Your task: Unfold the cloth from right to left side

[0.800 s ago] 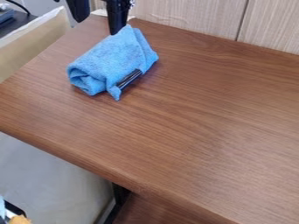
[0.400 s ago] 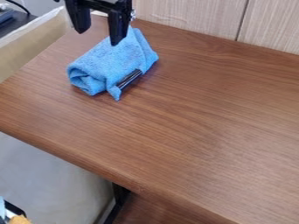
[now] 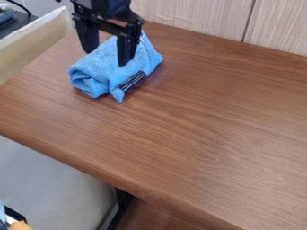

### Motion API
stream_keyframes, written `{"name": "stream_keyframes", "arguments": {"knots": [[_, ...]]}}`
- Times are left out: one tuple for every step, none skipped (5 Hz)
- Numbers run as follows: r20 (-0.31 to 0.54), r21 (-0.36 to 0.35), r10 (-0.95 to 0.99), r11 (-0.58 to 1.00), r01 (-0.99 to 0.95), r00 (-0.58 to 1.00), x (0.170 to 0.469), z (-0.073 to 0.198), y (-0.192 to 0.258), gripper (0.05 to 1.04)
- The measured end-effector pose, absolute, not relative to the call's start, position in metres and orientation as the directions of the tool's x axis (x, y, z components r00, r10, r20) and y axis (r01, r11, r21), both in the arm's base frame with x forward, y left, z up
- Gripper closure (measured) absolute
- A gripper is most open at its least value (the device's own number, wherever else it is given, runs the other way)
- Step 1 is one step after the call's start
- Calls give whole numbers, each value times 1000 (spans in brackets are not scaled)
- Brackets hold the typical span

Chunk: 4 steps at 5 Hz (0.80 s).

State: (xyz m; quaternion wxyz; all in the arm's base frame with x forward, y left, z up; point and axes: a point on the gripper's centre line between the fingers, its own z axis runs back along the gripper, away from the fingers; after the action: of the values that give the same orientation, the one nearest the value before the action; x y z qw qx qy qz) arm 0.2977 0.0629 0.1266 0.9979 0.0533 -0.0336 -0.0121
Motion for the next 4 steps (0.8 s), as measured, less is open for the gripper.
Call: {"name": "stream_keyframes", "arguments": {"knots": [[25,129,-69,990,65,997,296,107,53,83],[23,131,-85,988,81,996,298,104,49,83],[-13,126,-101,987,102,995,298,91,44,83],[-27,136,-98,986,101,995,297,87,45,83]]}}
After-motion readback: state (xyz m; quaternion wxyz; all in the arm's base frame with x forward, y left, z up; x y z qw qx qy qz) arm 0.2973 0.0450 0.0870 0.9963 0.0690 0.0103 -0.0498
